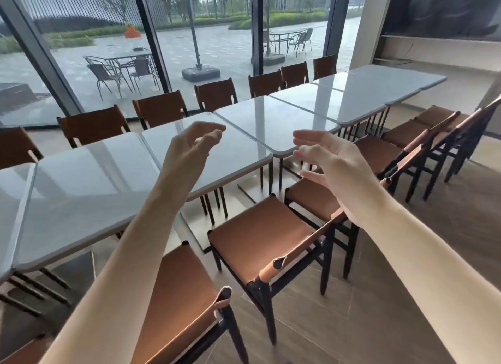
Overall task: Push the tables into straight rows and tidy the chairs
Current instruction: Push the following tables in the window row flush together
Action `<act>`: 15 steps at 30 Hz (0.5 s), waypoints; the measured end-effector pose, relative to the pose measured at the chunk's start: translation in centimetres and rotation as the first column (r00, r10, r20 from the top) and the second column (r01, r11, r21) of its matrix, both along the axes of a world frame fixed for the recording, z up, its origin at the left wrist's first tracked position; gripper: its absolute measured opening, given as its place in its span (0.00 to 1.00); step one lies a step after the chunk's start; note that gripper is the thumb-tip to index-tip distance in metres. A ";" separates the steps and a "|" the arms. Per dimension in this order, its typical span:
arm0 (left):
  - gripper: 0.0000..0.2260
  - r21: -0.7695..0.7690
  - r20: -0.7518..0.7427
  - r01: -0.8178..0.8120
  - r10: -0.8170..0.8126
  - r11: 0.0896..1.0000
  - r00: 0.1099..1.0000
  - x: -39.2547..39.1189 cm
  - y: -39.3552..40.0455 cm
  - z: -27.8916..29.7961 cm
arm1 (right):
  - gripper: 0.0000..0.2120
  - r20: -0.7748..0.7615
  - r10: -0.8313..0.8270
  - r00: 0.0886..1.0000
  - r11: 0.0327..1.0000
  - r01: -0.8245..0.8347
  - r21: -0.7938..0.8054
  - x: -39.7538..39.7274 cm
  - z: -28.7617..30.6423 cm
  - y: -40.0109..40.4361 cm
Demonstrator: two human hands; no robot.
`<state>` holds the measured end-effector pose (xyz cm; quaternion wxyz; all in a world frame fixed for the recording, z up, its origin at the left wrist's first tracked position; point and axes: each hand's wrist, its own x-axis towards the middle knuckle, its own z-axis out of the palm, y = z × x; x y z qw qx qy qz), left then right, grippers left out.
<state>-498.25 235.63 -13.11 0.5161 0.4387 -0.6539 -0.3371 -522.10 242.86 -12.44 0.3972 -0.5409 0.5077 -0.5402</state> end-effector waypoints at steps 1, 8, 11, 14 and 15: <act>0.07 0.007 0.008 0.000 0.000 1.000 1.000 -0.7 -0.8 -0.1 | 0.12 -0.010 0.008 1.000 1.000 -0.008 0.007 -0.7 0.0 -1.0; 0.06 0.009 0.039 -0.035 0.034 0.999 0.999 -4.4 -7.9 0.1 | 0.12 -0.109 0.077 0.991 0.997 -0.076 0.015 -5.7 0.6 -8.3; 0.07 0.019 0.027 -0.047 0.047 0.999 0.999 -6.6 -11.1 -0.4 | 0.13 -0.130 0.089 0.988 0.996 -0.088 0.014 -8.1 -0.2 -10.7; 0.06 0.041 0.060 -0.024 0.022 0.999 0.998 -9.0 -13.7 -0.9 | 0.13 -0.133 0.083 0.988 0.996 -0.079 0.030 -9.6 -0.9 -13.6; 0.07 0.046 0.074 -0.019 0.015 0.999 0.997 -9.5 -14.4 -1.1 | 0.13 -0.131 0.086 0.988 0.996 -0.083 0.033 -9.8 -1.1 -14.7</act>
